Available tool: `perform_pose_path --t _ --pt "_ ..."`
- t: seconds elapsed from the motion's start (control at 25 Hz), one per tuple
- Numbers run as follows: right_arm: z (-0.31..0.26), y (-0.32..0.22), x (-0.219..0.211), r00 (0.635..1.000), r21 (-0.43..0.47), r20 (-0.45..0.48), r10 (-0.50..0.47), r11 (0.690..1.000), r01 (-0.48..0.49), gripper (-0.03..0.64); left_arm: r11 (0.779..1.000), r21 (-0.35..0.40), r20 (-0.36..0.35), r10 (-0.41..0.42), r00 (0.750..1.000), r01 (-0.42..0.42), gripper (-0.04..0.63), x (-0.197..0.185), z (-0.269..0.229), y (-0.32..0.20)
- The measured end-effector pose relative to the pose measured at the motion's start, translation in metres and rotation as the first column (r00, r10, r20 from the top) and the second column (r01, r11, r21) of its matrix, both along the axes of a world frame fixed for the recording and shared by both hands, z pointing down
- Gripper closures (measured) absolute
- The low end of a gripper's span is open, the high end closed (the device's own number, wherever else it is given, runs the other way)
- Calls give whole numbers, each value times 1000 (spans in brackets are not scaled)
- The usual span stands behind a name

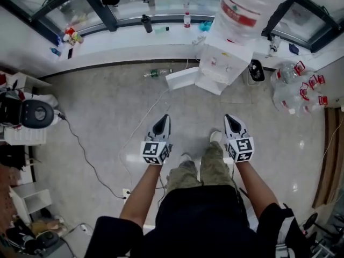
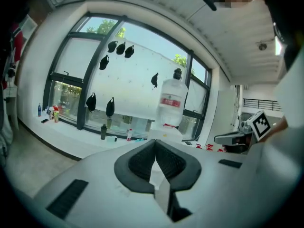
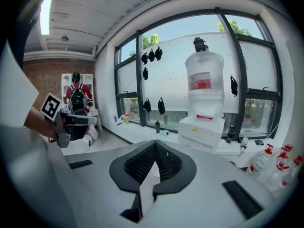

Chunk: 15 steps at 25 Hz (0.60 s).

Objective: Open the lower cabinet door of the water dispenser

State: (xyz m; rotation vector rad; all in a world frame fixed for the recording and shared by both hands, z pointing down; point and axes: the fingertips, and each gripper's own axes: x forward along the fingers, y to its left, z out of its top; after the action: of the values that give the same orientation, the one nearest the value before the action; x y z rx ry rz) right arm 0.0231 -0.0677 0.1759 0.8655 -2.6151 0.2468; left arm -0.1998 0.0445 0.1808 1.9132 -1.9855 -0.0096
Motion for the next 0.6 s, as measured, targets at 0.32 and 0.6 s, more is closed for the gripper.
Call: perform_pose_path --t 0.32,0.6 --pt "-124 26 64 999 82 11 41 996 -42 618 1000 -4 43 24 999 -24 591 50 -110 42" --pt "-180 38 127 997 177 72 29 983 -41 618 994 103 84 21 996 -30 591 115 -167 36"
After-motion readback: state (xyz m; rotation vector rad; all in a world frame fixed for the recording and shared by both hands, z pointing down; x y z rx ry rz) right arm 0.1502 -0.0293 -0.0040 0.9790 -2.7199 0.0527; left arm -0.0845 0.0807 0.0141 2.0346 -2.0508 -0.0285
